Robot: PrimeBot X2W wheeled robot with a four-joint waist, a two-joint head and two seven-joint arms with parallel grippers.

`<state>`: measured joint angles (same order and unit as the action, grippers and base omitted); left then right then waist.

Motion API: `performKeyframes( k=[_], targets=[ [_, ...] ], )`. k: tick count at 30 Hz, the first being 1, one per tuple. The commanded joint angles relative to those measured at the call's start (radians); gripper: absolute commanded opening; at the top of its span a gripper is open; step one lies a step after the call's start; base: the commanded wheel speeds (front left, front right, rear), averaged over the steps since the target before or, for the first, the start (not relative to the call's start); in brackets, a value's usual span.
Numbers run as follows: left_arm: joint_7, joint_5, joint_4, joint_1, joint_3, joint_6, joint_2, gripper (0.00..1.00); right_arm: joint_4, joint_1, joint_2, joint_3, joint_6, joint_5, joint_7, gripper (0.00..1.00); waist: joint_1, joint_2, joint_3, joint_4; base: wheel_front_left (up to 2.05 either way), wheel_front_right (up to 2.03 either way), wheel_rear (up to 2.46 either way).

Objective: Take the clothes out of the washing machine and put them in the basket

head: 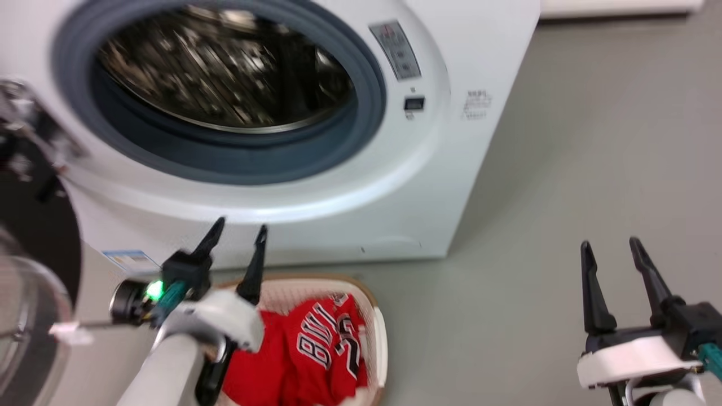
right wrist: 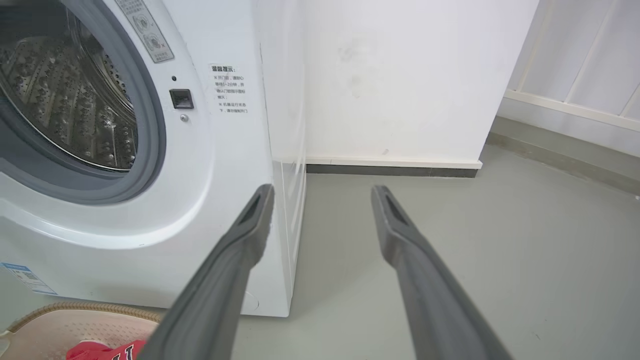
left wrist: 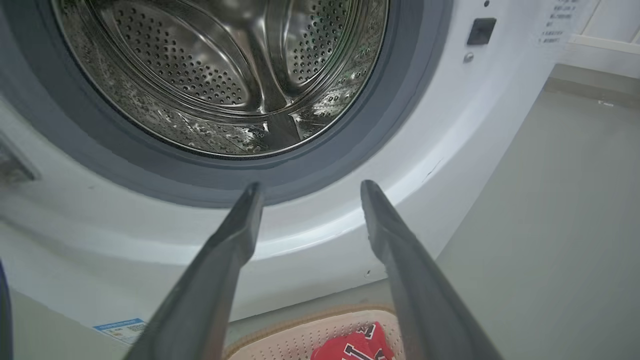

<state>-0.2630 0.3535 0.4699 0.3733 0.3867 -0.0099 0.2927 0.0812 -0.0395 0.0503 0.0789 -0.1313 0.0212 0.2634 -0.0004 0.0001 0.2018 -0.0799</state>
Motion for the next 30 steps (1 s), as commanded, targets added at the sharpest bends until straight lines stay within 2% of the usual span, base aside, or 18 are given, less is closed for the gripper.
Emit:
performKeyframes(
  k=[1,7,11,18,24,30],
  targets=[
    [-0.002,-0.011,-0.059,-0.068,-0.038,0.015,0.001,1.0,0.002,0.027,0.0,0.0,0.001,0.003,0.002,1.0,0.0004,-0.0001,-0.104,0.053,0.0,0.0,0.0],
    [-0.003,-0.067,-0.264,-0.248,-0.183,0.065,-0.011,1.0,-0.031,0.068,-0.001,-0.026,0.001,0.015,0.002,1.0,0.0004,-0.0001,-0.18,0.076,0.0,0.0,0.0],
    [-0.003,-0.083,-0.329,-0.328,-0.251,0.071,-0.036,1.0,-0.054,0.092,0.0,-0.036,0.001,0.021,0.002,1.0,0.0004,-0.0001,-0.21,0.08,0.0,0.0,0.0],
    [-0.003,-0.12,-0.395,-0.439,-0.342,0.062,-0.101,1.0,-0.075,0.132,0.0,-0.016,0.001,0.044,0.002,1.0,0.0004,-0.0001,-0.251,0.068,0.0,0.0,0.0],
    [-0.003,-0.205,-0.425,-0.497,-0.364,0.031,-0.123,1.0,-0.077,0.16,0.0,-0.028,0.001,0.056,0.002,1.0,0.0004,-0.0001,-0.275,0.049,0.0,0.0,0.0],
    [-0.003,-0.257,-0.425,-0.527,-0.384,0.031,-0.149,1.0,-0.068,0.184,0.0,-0.034,0.001,0.054,0.002,1.0,0.0004,-0.0001,-0.288,0.044,0.0,0.0,0.0]
  ],
)
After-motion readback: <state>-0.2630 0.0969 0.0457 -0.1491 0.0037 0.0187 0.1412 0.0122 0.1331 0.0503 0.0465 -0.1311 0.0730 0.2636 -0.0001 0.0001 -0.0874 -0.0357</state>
